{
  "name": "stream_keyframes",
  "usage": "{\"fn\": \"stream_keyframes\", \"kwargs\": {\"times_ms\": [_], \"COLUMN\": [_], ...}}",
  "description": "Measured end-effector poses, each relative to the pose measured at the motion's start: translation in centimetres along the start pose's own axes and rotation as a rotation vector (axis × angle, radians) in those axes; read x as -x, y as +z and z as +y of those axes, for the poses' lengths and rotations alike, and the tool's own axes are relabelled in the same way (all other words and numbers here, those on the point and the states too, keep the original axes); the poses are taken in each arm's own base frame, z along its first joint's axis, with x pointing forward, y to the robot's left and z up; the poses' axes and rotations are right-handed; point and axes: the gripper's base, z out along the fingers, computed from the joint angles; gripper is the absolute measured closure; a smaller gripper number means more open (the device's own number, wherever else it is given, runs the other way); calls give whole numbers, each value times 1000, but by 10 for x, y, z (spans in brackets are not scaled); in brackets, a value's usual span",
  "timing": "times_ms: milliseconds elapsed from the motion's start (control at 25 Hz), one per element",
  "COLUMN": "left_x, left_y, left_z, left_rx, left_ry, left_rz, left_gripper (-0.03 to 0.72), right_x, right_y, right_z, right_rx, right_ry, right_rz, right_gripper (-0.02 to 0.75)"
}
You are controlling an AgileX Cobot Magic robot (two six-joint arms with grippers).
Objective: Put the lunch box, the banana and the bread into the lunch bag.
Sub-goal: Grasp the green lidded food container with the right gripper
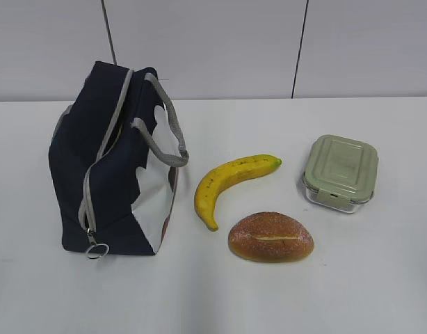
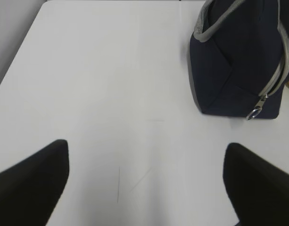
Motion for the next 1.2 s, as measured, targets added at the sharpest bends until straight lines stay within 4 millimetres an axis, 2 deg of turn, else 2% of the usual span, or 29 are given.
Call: {"fn": "stream_keyframes", "kwargs": {"times_ms": [720, 840, 1000, 1200], "left_x": [2, 18, 53, 101], "left_y": [0, 0, 8, 35], "left_z": [-1, -5, -9, -16], "left_rx": [-12, -55, -98, -146], "left_ry": [-5, -26, -54, -96], "left_rz": [7, 8, -18, 41], "left_gripper": [79, 108, 120, 123], "right_x": [0, 0, 0, 0], "right_y": [0, 0, 0, 0], "right_z": [0, 0, 0, 0], "right_rx": [0, 0, 0, 0], "right_ry": [0, 0, 0, 0], "right_rz": [0, 0, 0, 0], "right_gripper": [240, 240, 240, 240]}}
